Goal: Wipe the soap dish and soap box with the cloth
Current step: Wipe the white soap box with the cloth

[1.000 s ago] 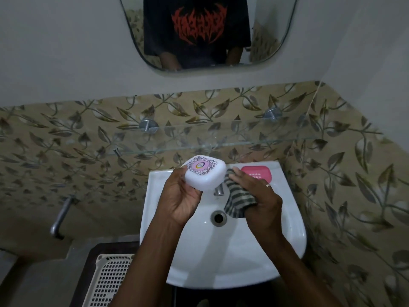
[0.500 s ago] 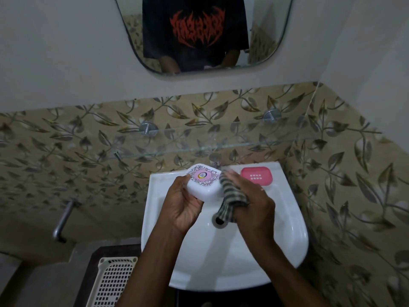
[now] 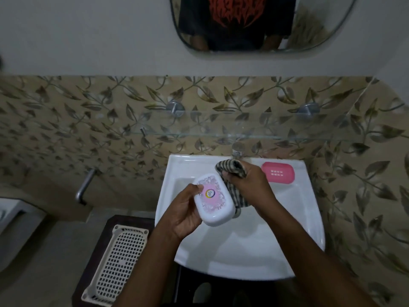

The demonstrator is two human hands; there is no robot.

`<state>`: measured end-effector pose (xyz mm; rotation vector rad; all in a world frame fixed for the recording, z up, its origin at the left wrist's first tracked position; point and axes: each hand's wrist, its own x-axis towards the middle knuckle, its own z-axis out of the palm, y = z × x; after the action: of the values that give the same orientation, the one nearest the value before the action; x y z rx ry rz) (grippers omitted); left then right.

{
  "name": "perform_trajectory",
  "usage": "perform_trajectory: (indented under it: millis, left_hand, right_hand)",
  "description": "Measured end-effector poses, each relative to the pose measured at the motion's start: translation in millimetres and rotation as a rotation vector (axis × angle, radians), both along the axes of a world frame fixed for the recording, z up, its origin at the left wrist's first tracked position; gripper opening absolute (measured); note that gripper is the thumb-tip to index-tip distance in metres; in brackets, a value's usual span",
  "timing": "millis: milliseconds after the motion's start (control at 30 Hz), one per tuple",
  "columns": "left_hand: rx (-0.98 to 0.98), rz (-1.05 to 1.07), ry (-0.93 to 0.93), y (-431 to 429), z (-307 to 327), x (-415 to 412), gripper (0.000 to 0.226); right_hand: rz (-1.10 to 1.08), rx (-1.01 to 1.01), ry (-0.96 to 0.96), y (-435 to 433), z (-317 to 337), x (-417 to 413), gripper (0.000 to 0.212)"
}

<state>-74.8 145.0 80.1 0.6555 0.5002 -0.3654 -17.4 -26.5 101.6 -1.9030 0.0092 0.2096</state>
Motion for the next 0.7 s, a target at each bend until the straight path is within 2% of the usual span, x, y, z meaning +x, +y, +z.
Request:
perform_trajectory:
  millis: [100,233,367,433,567,700]
  left_hand:
    - [0.082,0.124,0.043,22.0,-11.2,-9.7,0.04]
    - [0.146,0.286,0.119,46.9,-33.3,-22.1,0.052]
    - [0.183,0.333,0.16,59.7,-54.5,-34.3,0.047]
    - [0.179,0.334,0.156,64.0,-64.8,-38.1,0.044]
    - [0.177,0.358,0.156,68.7,-79.5,-42.3,0.025]
    - [0.205,0.367,0.187,73.5,-88.4,-40.7,0.029]
  right_hand:
    - [-0.029,0.028,0.162,25.6,-39.6,13.7,0.032]
    - [-0.188,0.223,0.44,63.9,-91.9,36.0,0.035]
    - [-0.373,0.312,0.638,87.6,-124.7,66.9,0.053]
    - [-0.419,0.408,0.696,97.2,-134.9,84.7,0.054]
    - [-0.497,0.699,0.792,116.5,-149.8,115.1,0.058]
    - [-0.549,1.065,0.75,139.3,-162.5,133.2,0.052]
